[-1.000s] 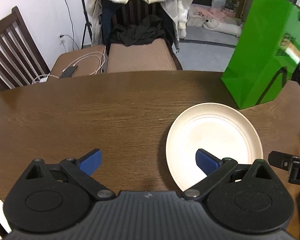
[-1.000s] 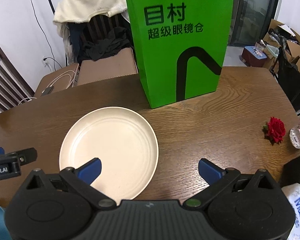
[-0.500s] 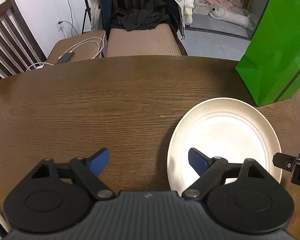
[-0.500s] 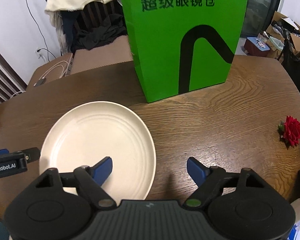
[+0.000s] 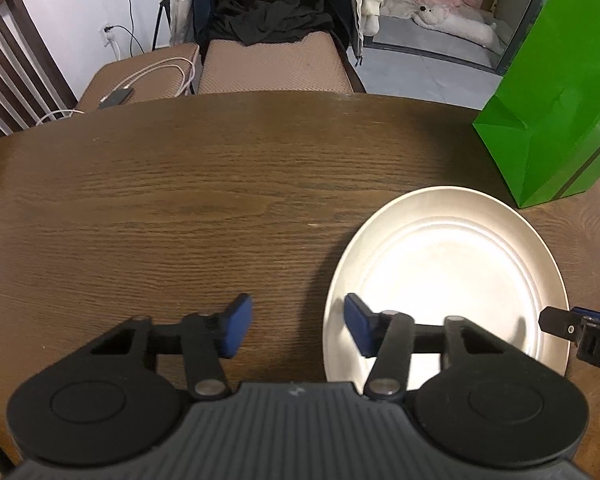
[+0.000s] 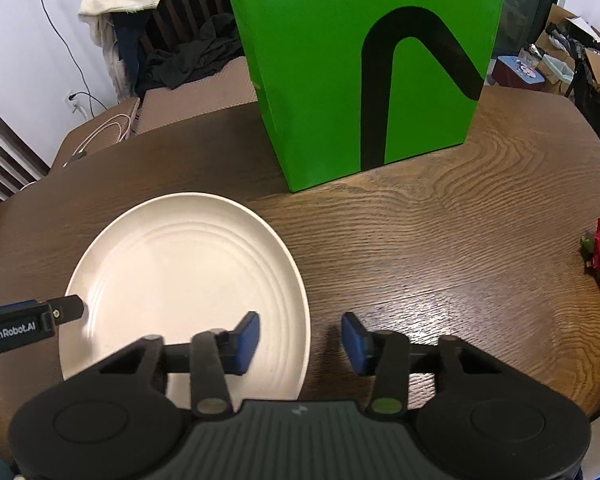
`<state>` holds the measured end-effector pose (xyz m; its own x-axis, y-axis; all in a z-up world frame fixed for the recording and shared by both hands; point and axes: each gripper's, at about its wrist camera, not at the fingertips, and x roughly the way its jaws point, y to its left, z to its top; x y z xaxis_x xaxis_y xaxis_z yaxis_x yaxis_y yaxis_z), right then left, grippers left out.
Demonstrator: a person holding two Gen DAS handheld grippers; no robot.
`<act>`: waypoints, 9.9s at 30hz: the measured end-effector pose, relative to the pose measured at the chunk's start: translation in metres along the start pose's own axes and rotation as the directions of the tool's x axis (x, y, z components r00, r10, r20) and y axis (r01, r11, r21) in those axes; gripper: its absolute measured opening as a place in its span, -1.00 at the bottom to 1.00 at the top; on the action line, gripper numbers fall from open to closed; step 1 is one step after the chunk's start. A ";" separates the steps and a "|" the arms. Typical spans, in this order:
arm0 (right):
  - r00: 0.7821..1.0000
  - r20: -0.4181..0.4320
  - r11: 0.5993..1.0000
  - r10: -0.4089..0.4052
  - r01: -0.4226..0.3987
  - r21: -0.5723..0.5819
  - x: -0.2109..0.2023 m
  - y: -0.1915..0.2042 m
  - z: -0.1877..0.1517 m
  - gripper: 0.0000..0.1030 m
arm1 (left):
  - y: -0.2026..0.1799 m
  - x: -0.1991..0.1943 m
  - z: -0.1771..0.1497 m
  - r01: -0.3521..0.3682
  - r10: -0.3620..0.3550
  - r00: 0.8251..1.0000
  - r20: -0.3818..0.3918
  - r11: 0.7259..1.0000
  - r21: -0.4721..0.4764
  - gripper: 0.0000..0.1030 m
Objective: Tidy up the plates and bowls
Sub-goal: 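Close both grippers on the rim of the cream plate, then lift the held cream plate off the table with both grippers, then carry the held plate past the bowls toward the plate stack, then lower the plate onto the stack and open both grippers, then raise both grippers and move them toward the blue bowl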
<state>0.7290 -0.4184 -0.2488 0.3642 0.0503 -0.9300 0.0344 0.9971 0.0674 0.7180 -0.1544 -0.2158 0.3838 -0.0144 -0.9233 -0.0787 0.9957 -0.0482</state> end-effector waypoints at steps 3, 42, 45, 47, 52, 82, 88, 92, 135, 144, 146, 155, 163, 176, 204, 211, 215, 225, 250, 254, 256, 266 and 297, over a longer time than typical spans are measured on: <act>1.000 0.003 1.000 0.001 -0.001 0.012 0.001 -0.003 0.000 -0.33 | -0.001 0.002 0.000 0.018 -0.018 1.000 -0.001 1.000 0.005 -0.23; 0.999 0.047 1.000 -0.005 0.005 0.007 -0.014 0.000 -0.009 -0.87 | -0.014 -0.016 -0.004 0.079 -0.081 0.996 0.038 0.995 0.069 -0.85; 0.998 0.057 1.000 -0.003 0.003 0.005 -0.019 0.000 -0.010 -0.87 | -0.014 -0.024 -0.004 0.077 -0.081 0.995 0.051 0.994 0.071 -0.85; 0.998 0.067 1.000 -0.002 0.002 0.000 -0.026 0.001 -0.010 -0.87 | -0.014 -0.030 -0.004 0.076 -0.081 0.995 0.061 0.994 0.074 -0.85; 0.996 0.093 1.000 -0.001 0.001 -0.003 -0.043 0.004 -0.014 -0.87 | -0.012 -0.047 -0.006 0.083 -0.088 0.993 0.078 0.994 0.073 -0.85; 0.979 0.204 0.997 0.026 -0.012 -0.071 -0.154 0.057 -0.081 -0.87 | 0.039 -0.160 -0.074 0.075 -0.087 0.980 0.179 0.995 0.068 -0.85; 0.977 0.213 0.996 0.026 -0.007 -0.092 -0.168 0.071 -0.097 -0.87 | 0.053 -0.173 -0.087 0.074 -0.083 0.979 0.185 0.996 0.056 -0.85; 0.976 0.215 0.995 0.025 -0.004 -0.099 -0.175 0.080 -0.106 -0.87 | 0.061 -0.180 -0.093 0.074 -0.083 0.979 0.188 0.996 0.051 -0.85; 0.976 0.206 0.984 0.067 -0.030 -0.177 -0.221 0.181 -0.220 -0.86 | 0.172 -0.237 -0.188 0.080 -0.076 0.978 0.196 0.997 -0.009 -0.85; 0.977 0.198 0.979 0.076 -0.036 -0.200 -0.227 0.191 -0.243 -0.86 | 0.184 -0.244 -0.212 0.066 -0.061 0.981 0.183 0.998 -0.021 -0.85; 0.978 0.192 0.978 0.086 -0.045 -0.205 -0.228 0.193 -0.248 -0.86 | 0.188 -0.246 -0.217 0.065 -0.059 0.982 0.181 0.998 -0.027 -0.85; 0.979 0.170 0.968 0.116 -0.073 -0.240 -0.229 0.207 -0.270 -0.87 | 0.206 -0.254 -0.242 0.043 -0.033 0.985 0.167 0.997 -0.056 -0.85; 0.979 0.145 0.956 0.142 -0.098 -0.276 -0.228 0.225 -0.289 -0.87 | 0.227 -0.262 -0.264 0.025 -0.010 0.987 0.161 0.995 -0.095 -0.85; 0.977 0.112 0.933 0.180 -0.133 -0.334 -0.228 0.261 -0.319 -0.86 | 0.269 -0.278 -0.301 0.009 0.021 0.986 0.168 0.984 -0.176 -0.85; 0.973 0.012 0.842 0.230 -0.193 -0.505 -0.200 0.356 -0.362 -0.85 | 0.359 -0.272 -0.362 -0.063 0.113 0.986 0.123 0.933 -0.354 -0.85; 0.973 -0.012 0.824 0.232 -0.203 -0.528 -0.187 0.371 -0.369 -0.85 | 0.372 -0.261 -0.370 -0.079 0.128 0.986 0.108 0.924 -0.373 -0.85; 0.974 -0.025 0.817 0.227 -0.204 -0.539 -0.179 0.376 -0.371 -0.85 | 0.376 -0.254 -0.372 -0.085 0.132 0.986 0.101 0.923 -0.375 -0.85; 0.975 -0.040 0.812 0.220 -0.205 -0.546 -0.160 0.385 -0.373 -0.85 | 0.377 -0.235 -0.375 -0.119 0.162 0.983 0.090 0.925 -0.360 -0.85; 0.982 -0.031 0.771 0.187 -0.166 -0.615 -0.137 0.401 -0.381 -0.84 | 0.369 -0.208 -0.375 -0.222 0.248 0.967 0.058 0.933 -0.282 -0.83; 0.983 -0.033 0.765 0.183 -0.163 -0.623 -0.135 0.404 -0.382 -0.84 | 0.370 -0.206 -0.375 -0.228 0.252 0.966 0.053 0.932 -0.282 -0.83; 0.983 -0.035 0.763 0.180 -0.162 -0.626 -0.134 0.405 -0.382 -0.84 | 0.370 -0.205 -0.375 -0.232 0.256 0.965 0.051 0.931 -0.280 -0.83; 0.985 -0.029 0.758 0.172 -0.151 -0.635 -0.134 0.406 -0.383 -0.83 | 0.365 -0.200 -0.377 -0.257 0.277 0.960 0.036 0.927 -0.271 -0.82; 0.975 0.080 0.894 0.207 -0.155 -0.421 -0.224 0.289 -0.373 1.00 | 0.328 -0.283 -0.384 -0.031 0.100 0.963 0.251 0.963 -0.266 1.00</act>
<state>0.3105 -0.1208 -0.1552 0.4364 0.2508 -0.8641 -0.4171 0.9073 0.0526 0.2304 0.1416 -0.1166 0.5923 0.1086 -0.7984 -0.3328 0.9354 -0.1197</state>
